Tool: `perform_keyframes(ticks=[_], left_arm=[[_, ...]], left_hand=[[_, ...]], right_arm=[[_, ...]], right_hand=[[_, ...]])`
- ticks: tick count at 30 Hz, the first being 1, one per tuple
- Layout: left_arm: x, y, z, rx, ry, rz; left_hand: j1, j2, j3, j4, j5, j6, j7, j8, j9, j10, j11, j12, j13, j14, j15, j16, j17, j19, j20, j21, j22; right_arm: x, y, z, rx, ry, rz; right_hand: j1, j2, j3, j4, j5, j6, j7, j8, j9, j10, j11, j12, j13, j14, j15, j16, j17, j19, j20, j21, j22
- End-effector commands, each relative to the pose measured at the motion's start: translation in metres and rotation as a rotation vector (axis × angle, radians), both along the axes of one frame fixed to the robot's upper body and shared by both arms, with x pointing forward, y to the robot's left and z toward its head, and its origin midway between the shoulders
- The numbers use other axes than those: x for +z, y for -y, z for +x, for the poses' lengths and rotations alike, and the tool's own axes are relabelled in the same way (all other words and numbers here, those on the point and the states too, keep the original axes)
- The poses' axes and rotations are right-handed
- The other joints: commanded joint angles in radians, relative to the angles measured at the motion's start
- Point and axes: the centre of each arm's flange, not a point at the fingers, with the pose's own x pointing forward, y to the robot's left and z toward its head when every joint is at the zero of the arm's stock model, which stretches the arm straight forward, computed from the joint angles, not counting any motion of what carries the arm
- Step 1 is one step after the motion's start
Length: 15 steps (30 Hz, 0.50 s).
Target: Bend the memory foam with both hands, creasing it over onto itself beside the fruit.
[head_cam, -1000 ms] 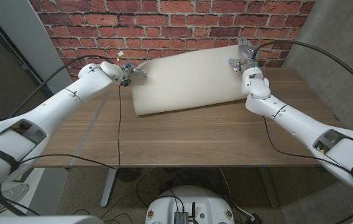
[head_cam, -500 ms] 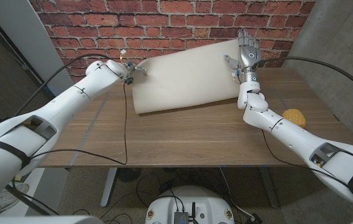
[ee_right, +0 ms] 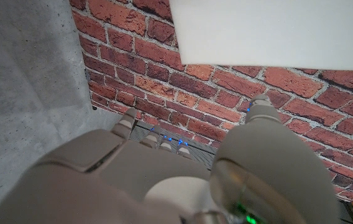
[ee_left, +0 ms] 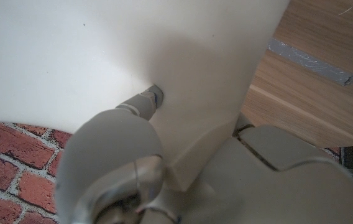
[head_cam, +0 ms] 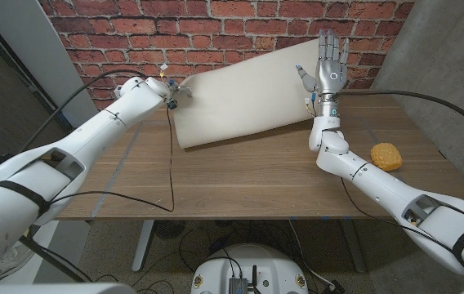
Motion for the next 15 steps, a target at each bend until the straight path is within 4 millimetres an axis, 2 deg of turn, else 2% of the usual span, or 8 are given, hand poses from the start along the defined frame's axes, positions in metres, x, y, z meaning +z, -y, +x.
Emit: perform_keyframes(ticks=[1, 4, 6, 8, 11, 13, 14, 15], left_arm=[[0.004, 0.006, 0.003, 0.008, 0.006, -0.008], [0.006, 0.008, 0.004, 0.004, 0.007, -0.003], [0.007, 0.010, 0.005, 0.003, 0.006, -0.001], [0.007, 0.011, 0.005, 0.003, 0.005, -0.001], [0.008, 0.013, 0.005, -0.002, 0.005, 0.005], [0.008, 0.013, 0.005, 0.000, 0.006, 0.004], [0.008, 0.013, 0.005, 0.000, 0.005, 0.003], [0.008, 0.013, 0.004, 0.000, 0.006, 0.003]], left_hand=[[-0.010, 0.007, 0.015, -0.004, 0.005, 0.039, 0.037, 0.104, 0.004, 0.001, 0.004, -0.004, 0.002, 0.002, 0.008, 0.000, 0.003, 0.003, 0.004, 0.007, 0.002], [-0.012, 0.007, 0.016, -0.004, 0.006, 0.038, 0.037, 0.104, 0.004, 0.000, 0.003, -0.004, 0.002, 0.001, 0.008, 0.000, 0.003, 0.002, 0.005, 0.008, 0.001], [-0.012, 0.007, 0.017, -0.004, 0.006, 0.037, 0.037, 0.104, 0.003, -0.001, 0.002, -0.004, 0.001, 0.001, 0.008, 0.000, 0.003, 0.002, 0.005, 0.009, 0.001], [-0.013, 0.007, 0.017, -0.003, 0.006, 0.036, 0.037, 0.104, 0.003, -0.001, 0.002, -0.004, 0.001, 0.000, 0.007, 0.000, 0.003, 0.002, 0.005, 0.010, 0.001], [-0.015, 0.008, 0.018, -0.003, 0.006, 0.035, 0.037, 0.104, 0.003, -0.003, 0.004, -0.005, 0.001, 0.000, 0.008, 0.000, 0.004, 0.000, 0.005, 0.011, 0.001], [-0.016, 0.008, 0.019, -0.003, 0.006, 0.035, 0.037, 0.104, 0.003, -0.003, 0.003, -0.005, 0.001, 0.000, 0.008, 0.000, 0.004, 0.000, 0.005, 0.011, 0.001], [-0.016, 0.007, 0.019, -0.003, 0.006, 0.034, 0.037, 0.104, 0.003, -0.003, 0.003, -0.005, 0.001, 0.000, 0.007, 0.000, 0.003, 0.000, 0.005, 0.012, 0.000], [-0.017, 0.007, 0.019, -0.003, 0.006, 0.034, 0.037, 0.104, 0.004, -0.003, 0.004, -0.005, 0.001, -0.001, 0.008, 0.000, 0.004, -0.001, 0.005, 0.012, 0.000]], right_arm=[[-0.013, -0.013, -0.009, 0.022, 0.023, -0.137], [-0.018, -0.017, -0.008, 0.056, -0.012, -0.190], [-0.020, -0.019, -0.007, 0.086, -0.041, -0.219], [-0.022, -0.022, -0.005, 0.107, -0.085, -0.250], [-0.023, -0.025, 0.000, 0.131, -0.158, -0.298], [-0.024, -0.026, 0.003, 0.141, -0.207, -0.319], [-0.025, -0.026, 0.005, 0.160, -0.227, -0.334], [-0.025, -0.026, 0.007, 0.172, -0.244, -0.338]], right_hand=[[0.031, 0.007, 0.015, -0.037, 0.001, 0.201, 0.000, 0.043, 0.000, 0.174, -0.038, 0.076, 0.000, 0.160, -0.041, 0.048, -0.015, 0.218, -0.128, 0.056, -0.001], [0.011, 0.023, 0.017, -0.029, 0.003, 0.289, -0.022, 0.059, -0.001, 0.251, -0.056, 0.099, -0.004, 0.206, -0.048, 0.056, -0.015, 0.252, -0.126, 0.057, -0.001], [-0.028, 0.043, 0.014, -0.008, 0.001, 0.362, -0.036, 0.071, -0.002, 0.310, -0.059, 0.114, -0.007, 0.252, -0.063, 0.067, -0.015, 0.280, -0.126, 0.058, -0.001], [-0.049, 0.051, 0.011, 0.002, -0.002, 0.394, -0.041, 0.074, -0.004, 0.352, -0.059, 0.123, -0.009, 0.280, -0.072, 0.074, -0.016, 0.300, -0.124, 0.061, -0.002], [-0.061, 0.060, 0.012, 0.010, -0.004, 0.413, -0.044, 0.076, -0.005, 0.367, -0.058, 0.124, -0.011, 0.294, -0.078, 0.078, -0.017, 0.312, -0.125, 0.062, -0.002], [-0.075, 0.098, 0.024, 0.025, -0.002, 0.439, -0.046, 0.078, -0.005, 0.380, -0.055, 0.121, -0.013, 0.305, -0.082, 0.081, -0.016, 0.316, -0.126, 0.059, -0.001], [-0.081, 0.142, 0.049, 0.041, 0.002, 0.452, -0.053, 0.074, -0.006, 0.388, -0.075, 0.114, -0.014, 0.305, -0.091, 0.078, -0.016, 0.311, -0.140, 0.053, -0.001], [-0.080, 0.153, 0.068, 0.047, 0.005, 0.473, -0.060, 0.076, -0.006, 0.396, -0.083, 0.111, -0.015, 0.304, -0.100, 0.076, -0.016, 0.306, -0.146, 0.048, -0.001]])
